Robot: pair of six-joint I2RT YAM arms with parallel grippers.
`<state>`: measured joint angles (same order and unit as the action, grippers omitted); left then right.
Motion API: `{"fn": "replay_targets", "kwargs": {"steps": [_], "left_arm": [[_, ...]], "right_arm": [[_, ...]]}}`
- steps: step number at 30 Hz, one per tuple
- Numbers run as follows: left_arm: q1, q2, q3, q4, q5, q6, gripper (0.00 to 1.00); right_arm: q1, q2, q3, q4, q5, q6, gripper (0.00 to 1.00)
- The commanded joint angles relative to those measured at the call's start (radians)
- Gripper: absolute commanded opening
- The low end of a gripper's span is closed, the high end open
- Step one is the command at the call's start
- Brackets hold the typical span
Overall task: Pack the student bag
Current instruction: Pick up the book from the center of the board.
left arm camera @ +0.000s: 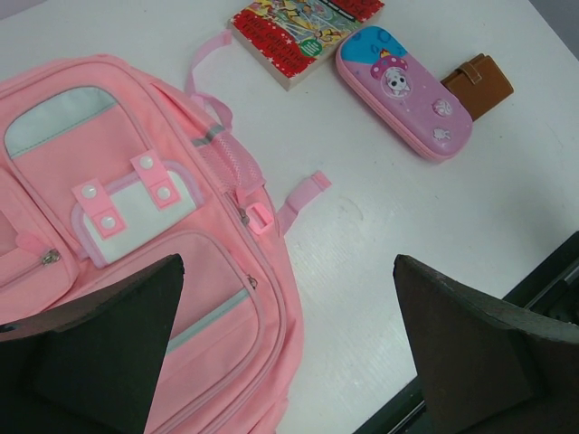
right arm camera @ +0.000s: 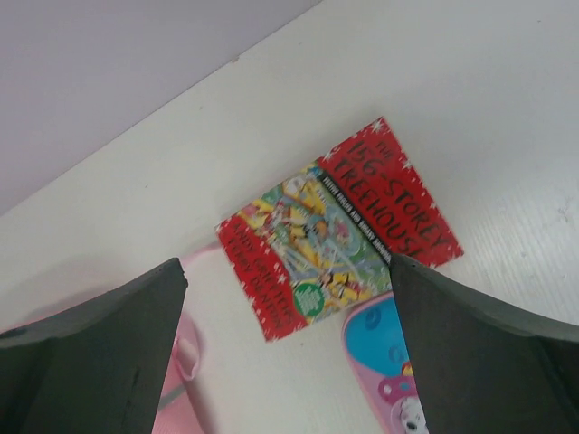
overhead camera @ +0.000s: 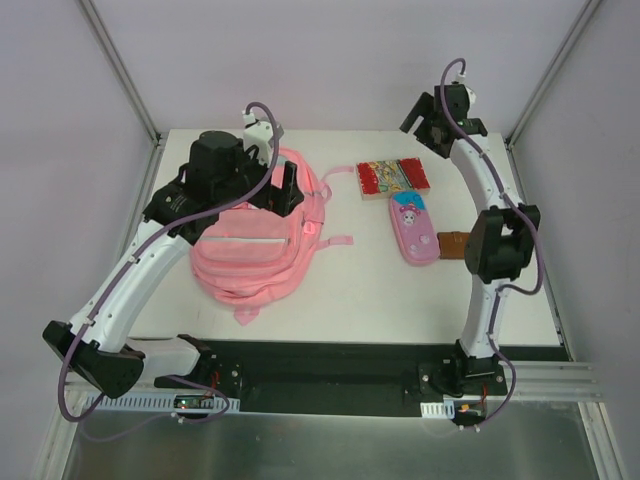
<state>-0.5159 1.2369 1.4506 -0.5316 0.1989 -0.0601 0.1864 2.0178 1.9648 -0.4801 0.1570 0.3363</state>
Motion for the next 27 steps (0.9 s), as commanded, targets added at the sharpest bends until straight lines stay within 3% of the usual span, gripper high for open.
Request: {"fn": "replay_targets", "kwargs": {"steps": [1, 2, 11, 15, 27], "left_arm": [[0.004, -0.045, 0.013, 0.038, -0.012, 0.014, 0.99], [0.002, -0.048, 0.005, 0.038, -0.018, 0.016, 0.99], [0.002, -0.039, -0.004, 0.039, -0.015, 0.016, 0.99], [0.004, -0.043, -0.013, 0.038, -0.016, 0.013, 0.99], [0.002, -0.050, -0.022, 0.038, -0.013, 0.000, 0.99]], "right_arm": [[-0.111, 0.171, 0.155, -0.121, -0.100, 0.035, 0.98], [-0.123, 0.211, 0.169, -0.115, -0.196, 0.029, 0.99], [-0.183, 0.408, 0.291, -0.067, -0.428, -0.022, 0.96], [-0.205, 0.489, 0.425, -0.104, -0.474, -0.046, 0.97], [-0.165, 0.614, 0.506, -0.126, -0.520, -0.020, 1.00]]}}
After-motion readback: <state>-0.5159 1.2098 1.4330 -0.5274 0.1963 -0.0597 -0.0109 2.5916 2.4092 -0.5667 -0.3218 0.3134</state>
